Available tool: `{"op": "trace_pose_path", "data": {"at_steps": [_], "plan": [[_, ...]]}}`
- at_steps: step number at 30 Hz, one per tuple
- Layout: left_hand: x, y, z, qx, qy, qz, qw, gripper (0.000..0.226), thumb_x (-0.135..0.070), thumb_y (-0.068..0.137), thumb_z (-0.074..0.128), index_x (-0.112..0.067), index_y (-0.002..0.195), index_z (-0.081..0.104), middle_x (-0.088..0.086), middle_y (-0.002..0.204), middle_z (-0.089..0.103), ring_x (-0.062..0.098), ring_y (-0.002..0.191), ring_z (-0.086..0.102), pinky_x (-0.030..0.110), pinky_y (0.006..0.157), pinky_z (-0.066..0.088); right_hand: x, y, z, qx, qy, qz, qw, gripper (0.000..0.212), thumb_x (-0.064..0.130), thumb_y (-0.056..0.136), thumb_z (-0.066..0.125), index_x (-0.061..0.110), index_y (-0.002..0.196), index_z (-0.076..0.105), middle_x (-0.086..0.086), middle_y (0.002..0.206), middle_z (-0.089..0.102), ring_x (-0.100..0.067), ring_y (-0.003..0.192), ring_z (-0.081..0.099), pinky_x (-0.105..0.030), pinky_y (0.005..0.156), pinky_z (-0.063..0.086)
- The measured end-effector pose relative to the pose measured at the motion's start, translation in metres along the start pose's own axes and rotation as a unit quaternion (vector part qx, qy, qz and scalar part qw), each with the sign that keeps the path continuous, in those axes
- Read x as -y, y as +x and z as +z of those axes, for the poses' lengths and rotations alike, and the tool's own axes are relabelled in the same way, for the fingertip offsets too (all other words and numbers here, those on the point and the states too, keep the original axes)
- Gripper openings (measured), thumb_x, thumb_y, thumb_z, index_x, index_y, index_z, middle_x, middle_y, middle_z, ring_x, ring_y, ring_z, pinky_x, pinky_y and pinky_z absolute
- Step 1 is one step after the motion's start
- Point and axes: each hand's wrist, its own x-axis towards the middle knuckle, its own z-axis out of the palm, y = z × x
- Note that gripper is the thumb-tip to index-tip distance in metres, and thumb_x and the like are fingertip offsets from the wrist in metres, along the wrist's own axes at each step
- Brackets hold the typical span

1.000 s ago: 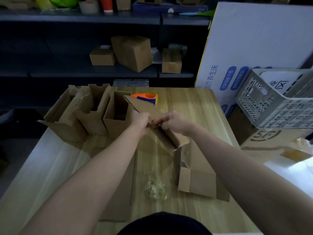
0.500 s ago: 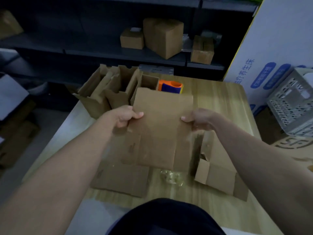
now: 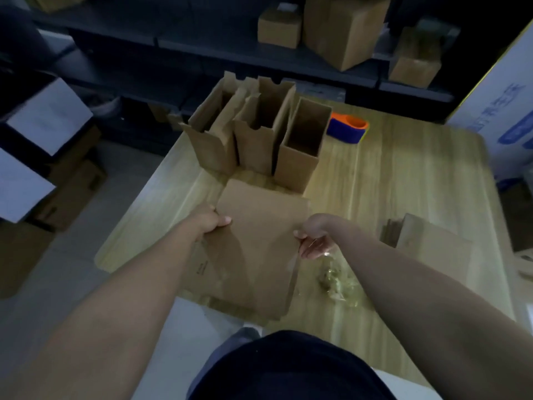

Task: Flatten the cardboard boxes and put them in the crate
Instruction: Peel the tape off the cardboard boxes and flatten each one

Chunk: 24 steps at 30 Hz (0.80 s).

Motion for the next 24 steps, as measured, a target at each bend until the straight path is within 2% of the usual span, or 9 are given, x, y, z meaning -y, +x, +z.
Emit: {"op": "trace_pose_path", "data": {"at_steps": [3, 6, 8, 11, 13, 15, 18, 22, 24], "plan": [[0.009, 0.013, 0.016, -0.016, -0.020, 0.010, 1.000, 0.051, -0.025, 0.082, 0.072, -0.002, 0.124, 0.055, 0.016, 0.124, 0.058, 0.032, 0.112, 0.056, 0.043, 0.098, 0.046, -0.001, 0.024, 0.014, -0.105, 0.023, -0.011, 0.994, 0.033, 0.025, 0.100, 0.046, 0.004, 0.075, 0.050, -0.013, 0.073, 0.056, -0.023, 0.061, 0.056, -0.032, 0.057, 0.051], [0.012, 0.026, 0.028, -0.002, -0.021, 0.004, 1.000, 0.056, -0.027, 0.081, 0.072, -0.005, 0.128, 0.051, 0.016, 0.127, 0.056, 0.033, 0.112, 0.056, 0.046, 0.095, 0.048, -0.003, 0.035, 0.020, -0.169, 0.033, -0.019, 0.985, 0.023, 0.023, 0.096, 0.052, 0.003, 0.084, 0.049, -0.015, 0.083, 0.053, -0.029, 0.074, 0.057, -0.038, 0.069, 0.051], [0.012, 0.031, 0.035, 0.003, 0.031, 0.003, 0.999, 0.063, -0.030, 0.080, 0.073, -0.007, 0.133, 0.047, 0.016, 0.134, 0.051, 0.033, 0.117, 0.053, 0.044, 0.098, 0.046, -0.002, 0.035, 0.027, -0.175, 0.022, -0.016, 0.984, 0.021, 0.022, 0.095, 0.054, 0.003, 0.087, 0.048, -0.016, 0.086, 0.051, -0.030, 0.081, 0.056, -0.040, 0.073, 0.050], [0.010, 0.034, 0.038, -0.021, 0.130, 0.007, 0.991, 0.074, -0.035, 0.079, 0.073, -0.010, 0.140, 0.040, 0.013, 0.141, 0.044, 0.030, 0.124, 0.047, 0.036, 0.100, 0.041, -0.001, 0.039, 0.034, -0.176, 0.057, -0.028, 0.982, 0.026, 0.009, 0.092, 0.058, 0.006, 0.069, 0.047, -0.011, 0.069, 0.047, -0.025, 0.068, 0.052, -0.036, 0.057, 0.043], [0.010, 0.038, 0.036, -0.026, 0.137, 0.016, 0.990, 0.068, -0.031, 0.081, 0.072, -0.009, 0.138, 0.042, 0.013, 0.139, 0.047, 0.030, 0.123, 0.048, 0.034, 0.096, 0.040, 0.001, 0.038, 0.038, -0.168, 0.072, -0.029, 0.983, 0.028, 0.002, 0.091, 0.057, 0.006, 0.066, 0.045, -0.010, 0.066, 0.046, -0.022, 0.060, 0.049, -0.034, 0.047, 0.041], [0.011, 0.040, 0.026, -0.040, 0.136, 0.016, 0.990, 0.062, -0.026, 0.083, 0.070, -0.008, 0.137, 0.044, 0.015, 0.138, 0.047, 0.031, 0.122, 0.049, 0.034, 0.098, 0.041, 0.009, 0.040, 0.044, -0.167, 0.084, -0.038, 0.982, 0.028, -0.001, 0.090, 0.057, 0.005, 0.066, 0.046, -0.010, 0.065, 0.048, -0.020, 0.056, 0.049, -0.031, 0.040, 0.044], [0.017, 0.043, 0.002, -0.077, 0.150, -0.003, 0.986, 0.056, -0.026, 0.085, 0.068, -0.006, 0.133, 0.047, 0.018, 0.135, 0.049, 0.033, 0.122, 0.049, 0.040, 0.102, 0.042, 0.031, 0.044, 0.057, -0.172, 0.097, -0.070, 0.978, 0.027, -0.002, 0.087, 0.060, 0.006, 0.064, 0.049, -0.009, 0.064, 0.051, -0.024, 0.067, 0.057, -0.031, 0.048, 0.048], [0.034, 0.046, -0.030, -0.111, 0.181, -0.042, 0.976, 0.059, -0.033, 0.084, 0.070, -0.004, 0.130, 0.047, 0.017, 0.132, 0.051, 0.034, 0.122, 0.047, 0.044, 0.102, 0.040, 0.061, 0.053, 0.075, -0.138, 0.125, -0.100, 0.977, 0.027, 0.002, 0.084, 0.063, 0.016, 0.070, 0.044, -0.006, 0.086, 0.055, -0.019, 0.077, 0.056, -0.020, 0.047, 0.049], [0.042, 0.049, -0.042, -0.127, 0.195, -0.051, 0.971, 0.061, -0.035, 0.082, 0.071, -0.004, 0.129, 0.047, 0.019, 0.130, 0.050, 0.035, 0.119, 0.048, 0.043, 0.101, 0.041, 0.072, 0.058, 0.082, -0.143, 0.107, -0.103, 0.979, 0.028, 0.004, 0.084, 0.063, 0.017, 0.069, 0.045, -0.006, 0.087, 0.055, -0.017, 0.073, 0.055, -0.019, 0.051, 0.049]]}}
